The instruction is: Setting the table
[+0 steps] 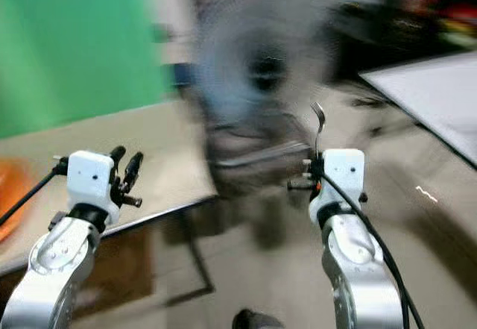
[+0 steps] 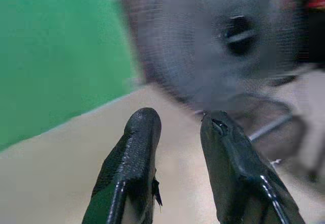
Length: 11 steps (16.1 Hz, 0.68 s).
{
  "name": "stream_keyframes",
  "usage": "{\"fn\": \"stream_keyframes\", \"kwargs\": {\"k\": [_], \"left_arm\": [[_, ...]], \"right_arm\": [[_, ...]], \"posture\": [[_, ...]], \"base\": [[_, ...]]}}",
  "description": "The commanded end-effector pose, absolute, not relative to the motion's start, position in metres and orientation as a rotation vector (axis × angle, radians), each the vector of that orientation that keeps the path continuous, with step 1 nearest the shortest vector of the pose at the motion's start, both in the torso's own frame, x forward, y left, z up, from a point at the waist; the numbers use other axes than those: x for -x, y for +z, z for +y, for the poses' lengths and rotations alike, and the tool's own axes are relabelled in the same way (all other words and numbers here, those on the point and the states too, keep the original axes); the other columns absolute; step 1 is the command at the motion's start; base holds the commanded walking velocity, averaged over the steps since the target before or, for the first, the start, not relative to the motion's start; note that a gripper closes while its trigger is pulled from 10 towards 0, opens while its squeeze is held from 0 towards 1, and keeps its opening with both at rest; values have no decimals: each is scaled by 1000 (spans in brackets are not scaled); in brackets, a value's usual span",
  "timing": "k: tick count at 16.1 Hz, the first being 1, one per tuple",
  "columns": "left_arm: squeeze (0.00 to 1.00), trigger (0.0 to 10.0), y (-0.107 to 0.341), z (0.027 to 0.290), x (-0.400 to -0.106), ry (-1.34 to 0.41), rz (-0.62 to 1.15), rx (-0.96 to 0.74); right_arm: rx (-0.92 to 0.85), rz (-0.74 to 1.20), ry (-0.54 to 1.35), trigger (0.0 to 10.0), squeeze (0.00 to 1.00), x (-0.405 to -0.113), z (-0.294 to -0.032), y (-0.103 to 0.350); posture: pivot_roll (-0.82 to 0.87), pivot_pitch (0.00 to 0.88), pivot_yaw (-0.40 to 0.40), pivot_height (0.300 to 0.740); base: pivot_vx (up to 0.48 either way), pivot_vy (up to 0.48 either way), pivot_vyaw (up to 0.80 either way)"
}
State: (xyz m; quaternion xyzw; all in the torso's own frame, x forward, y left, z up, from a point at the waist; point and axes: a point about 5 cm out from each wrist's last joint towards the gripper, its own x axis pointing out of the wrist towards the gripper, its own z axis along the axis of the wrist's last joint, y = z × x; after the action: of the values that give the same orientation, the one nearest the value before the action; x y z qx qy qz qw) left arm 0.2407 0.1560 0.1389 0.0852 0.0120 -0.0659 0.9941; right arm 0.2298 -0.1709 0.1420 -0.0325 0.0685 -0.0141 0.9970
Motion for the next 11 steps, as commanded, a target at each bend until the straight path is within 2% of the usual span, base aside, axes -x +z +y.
{"fn": "stream_keyframes", "kwargs": {"k": [1,5,8,9,11], "left_arm": [[0,10000,136,160,-244,-83,37,-159],[0,10000,138,166,-242,-51,36,-166],[0,10000,143,162,-240,-74,-1,-172],[0,10000,142,161,-240,-80,8,-242],[0,10000,144,159,-238,-85,6,-208]], "right_arm": [[116,132,-21,10000,0,-232,-172,138],[93,145,-43,10000,0,-231,-181,138],[24,138,-40,10000,0,-230,-175,140],[41,176,-55,10000,0,-229,-175,135],[27,164,-42,10000,0,-227,-172,138]], "posture": [[-48,0,36,740],[-45,0,39,740],[-31,12,31,740],[-32,9,32,740],[-28,16,26,740]], "base": [[0,0,-769],[0,0,-758],[0,0,-756],[0,0,-763],[0,0,-763]]}}
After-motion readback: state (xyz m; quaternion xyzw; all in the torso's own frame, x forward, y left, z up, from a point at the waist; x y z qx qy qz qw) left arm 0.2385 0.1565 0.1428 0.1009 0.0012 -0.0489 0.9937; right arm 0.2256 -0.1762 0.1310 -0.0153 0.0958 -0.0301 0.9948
